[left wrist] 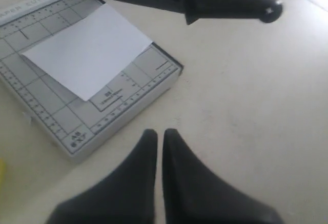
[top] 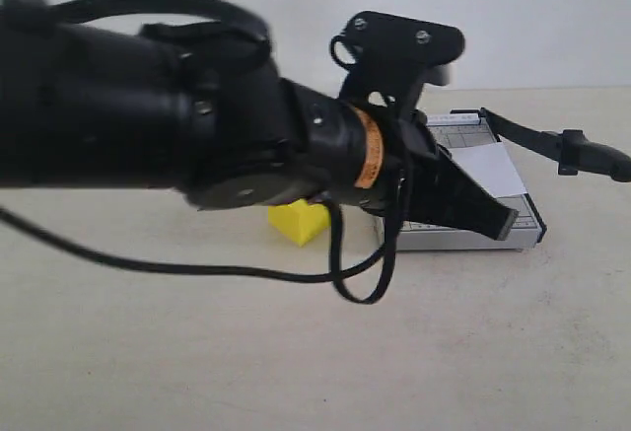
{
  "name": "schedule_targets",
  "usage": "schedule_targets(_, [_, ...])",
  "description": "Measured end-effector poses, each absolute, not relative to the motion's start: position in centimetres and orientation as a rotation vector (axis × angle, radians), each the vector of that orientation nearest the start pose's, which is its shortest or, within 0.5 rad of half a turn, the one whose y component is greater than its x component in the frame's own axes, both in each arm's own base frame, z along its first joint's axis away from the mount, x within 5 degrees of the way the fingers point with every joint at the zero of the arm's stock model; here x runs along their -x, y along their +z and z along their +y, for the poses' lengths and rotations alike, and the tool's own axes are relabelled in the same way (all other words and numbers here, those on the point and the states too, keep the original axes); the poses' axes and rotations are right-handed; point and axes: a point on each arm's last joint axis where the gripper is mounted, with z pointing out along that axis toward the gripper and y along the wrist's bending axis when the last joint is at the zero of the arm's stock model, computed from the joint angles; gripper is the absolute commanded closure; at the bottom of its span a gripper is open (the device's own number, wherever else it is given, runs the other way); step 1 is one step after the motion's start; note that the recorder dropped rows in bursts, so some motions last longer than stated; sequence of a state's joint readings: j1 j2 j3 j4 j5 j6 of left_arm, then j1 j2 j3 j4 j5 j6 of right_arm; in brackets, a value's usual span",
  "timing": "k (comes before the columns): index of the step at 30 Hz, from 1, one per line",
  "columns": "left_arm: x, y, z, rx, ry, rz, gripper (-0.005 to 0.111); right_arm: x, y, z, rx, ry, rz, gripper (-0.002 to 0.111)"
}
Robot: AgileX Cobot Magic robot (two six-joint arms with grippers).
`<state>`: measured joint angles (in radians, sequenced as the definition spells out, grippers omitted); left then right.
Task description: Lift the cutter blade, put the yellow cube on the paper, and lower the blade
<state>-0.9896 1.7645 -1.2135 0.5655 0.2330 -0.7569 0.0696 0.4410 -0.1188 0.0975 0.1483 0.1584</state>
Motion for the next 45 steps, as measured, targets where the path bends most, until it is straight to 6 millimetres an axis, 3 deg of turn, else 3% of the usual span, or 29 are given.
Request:
schedule_targets(5, [-25.7, 22.9, -35.7, -0.978, -0.268, 2.247, 0.102, -9.4, 20.7, 0.8, -0.172, 0.228, 1.955, 0.107])
schedule_targets(11, [-29.0, 23.1, -39.8, -1.04, -0.369, 2.253, 0.102, -9.4, 20.7, 0.8, -0.172, 0.228, 1.955, 0.107])
schedule_targets(17, [-32.2, 22.6, -41.4, -0.955, -0.415, 2.228, 0.102, -9.4, 20.7, 0.8, -0.172, 0.228, 1.955, 0.107])
schedule_targets(19, [-34.6, 20.7, -41.4, -0.878, -0.422, 2.243, 0.102, -9.4, 20.7, 0.8, -0.174, 0.229, 1.955, 0.107])
schedule_targets(22, [-37.7, 16.2, -40.3, -0.754, -0.307, 2.35, 0.102, -9.4, 20.7, 0.8, -0.174, 0.229, 1.955, 0.107])
schedule_targets(24, [-38.4, 14.6, -40.1, -0.752, -0.248, 2.355, 0.102, -9.4, 20.7, 0.8, -0.174, 0.229, 1.955, 0.107])
schedule_targets(30, [-38.7, 12.8, -40.7, -0.78, -0.26, 2.309, 0.102, -9.4, 20.7, 0.8, -0.178, 0.232, 1.955, 0.107])
schedule_targets(45, [-38.8, 11.9, -42.3, -0.856, -0.416, 2.163, 0.102, -9.4, 20.7, 0.8, -0.186, 0.237, 1.954, 0.107])
